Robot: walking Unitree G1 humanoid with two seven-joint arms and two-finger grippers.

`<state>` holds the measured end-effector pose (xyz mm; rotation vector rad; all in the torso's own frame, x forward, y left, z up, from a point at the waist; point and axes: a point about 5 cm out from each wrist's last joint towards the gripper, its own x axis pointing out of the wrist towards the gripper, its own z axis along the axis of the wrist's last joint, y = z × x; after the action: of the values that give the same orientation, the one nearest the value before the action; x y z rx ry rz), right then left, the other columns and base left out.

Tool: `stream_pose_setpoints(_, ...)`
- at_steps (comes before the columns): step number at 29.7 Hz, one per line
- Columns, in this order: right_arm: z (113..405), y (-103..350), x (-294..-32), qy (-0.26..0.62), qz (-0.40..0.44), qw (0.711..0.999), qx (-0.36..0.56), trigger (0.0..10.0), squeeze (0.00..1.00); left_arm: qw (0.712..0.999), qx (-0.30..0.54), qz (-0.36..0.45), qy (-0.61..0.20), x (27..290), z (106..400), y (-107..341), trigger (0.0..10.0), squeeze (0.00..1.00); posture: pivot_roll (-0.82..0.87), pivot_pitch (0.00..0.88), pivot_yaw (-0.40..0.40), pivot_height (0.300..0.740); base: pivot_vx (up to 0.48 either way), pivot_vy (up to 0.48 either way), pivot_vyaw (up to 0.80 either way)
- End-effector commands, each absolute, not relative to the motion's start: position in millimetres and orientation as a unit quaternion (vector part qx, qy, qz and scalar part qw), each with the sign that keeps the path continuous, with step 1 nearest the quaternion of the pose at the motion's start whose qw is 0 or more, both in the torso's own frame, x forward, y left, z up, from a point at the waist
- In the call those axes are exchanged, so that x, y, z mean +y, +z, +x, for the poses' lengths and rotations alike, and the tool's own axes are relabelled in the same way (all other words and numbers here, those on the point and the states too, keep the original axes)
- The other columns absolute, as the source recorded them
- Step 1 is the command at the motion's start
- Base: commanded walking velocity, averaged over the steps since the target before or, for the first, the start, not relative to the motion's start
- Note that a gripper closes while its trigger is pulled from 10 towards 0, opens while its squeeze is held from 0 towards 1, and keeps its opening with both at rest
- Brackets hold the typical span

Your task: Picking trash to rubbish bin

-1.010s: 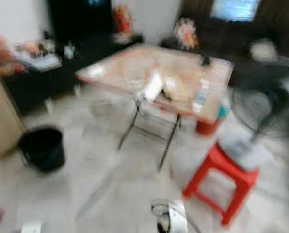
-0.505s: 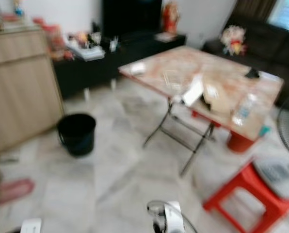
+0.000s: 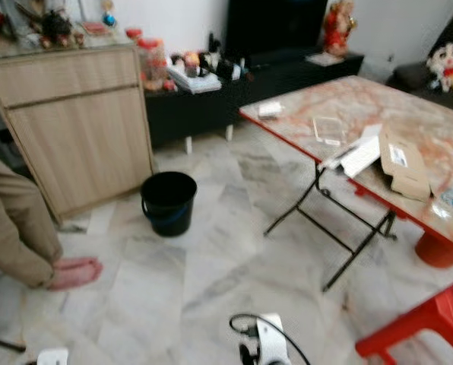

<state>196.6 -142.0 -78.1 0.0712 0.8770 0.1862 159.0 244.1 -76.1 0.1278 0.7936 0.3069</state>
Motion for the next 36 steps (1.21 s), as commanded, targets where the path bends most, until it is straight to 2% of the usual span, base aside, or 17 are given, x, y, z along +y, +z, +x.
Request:
stream_pose_setpoints(1, 199.9, -76.4, -142.2, 0.085, 0.038, 0.903, 0.419, 10.0, 0.0, 0.905, 0.391, 0.068, 0.155, 244.8, 157.4, -77.1, 10.0, 0.0, 0.06, 0.028, -0.082, 0.74, 0.48, 0.0, 0.0)
stream_pose_setpoints(34, 201.8, -75.1, -137.8, 0.103, 0.027, 0.904, 0.414, 10.0, 0.0, 0.905, 0.388, 0.061, 0.163, 244.2, 155.4, -77.6, 10.0, 0.0, 0.07, 0.048, -0.085, 0.74, 0.48, 0.0, 0.0)
stream_pose_setpoints(36, 202.0, -74.9, -137.9, 0.105, 0.024, 0.905, 0.413, 10.0, 0.0, 0.905, 0.388, 0.06, 0.162, 243.9, 155.1, -77.8, 10.0, 0.0, 0.07, 0.049, -0.086, 0.74, 0.48, 0.0, 0.66)
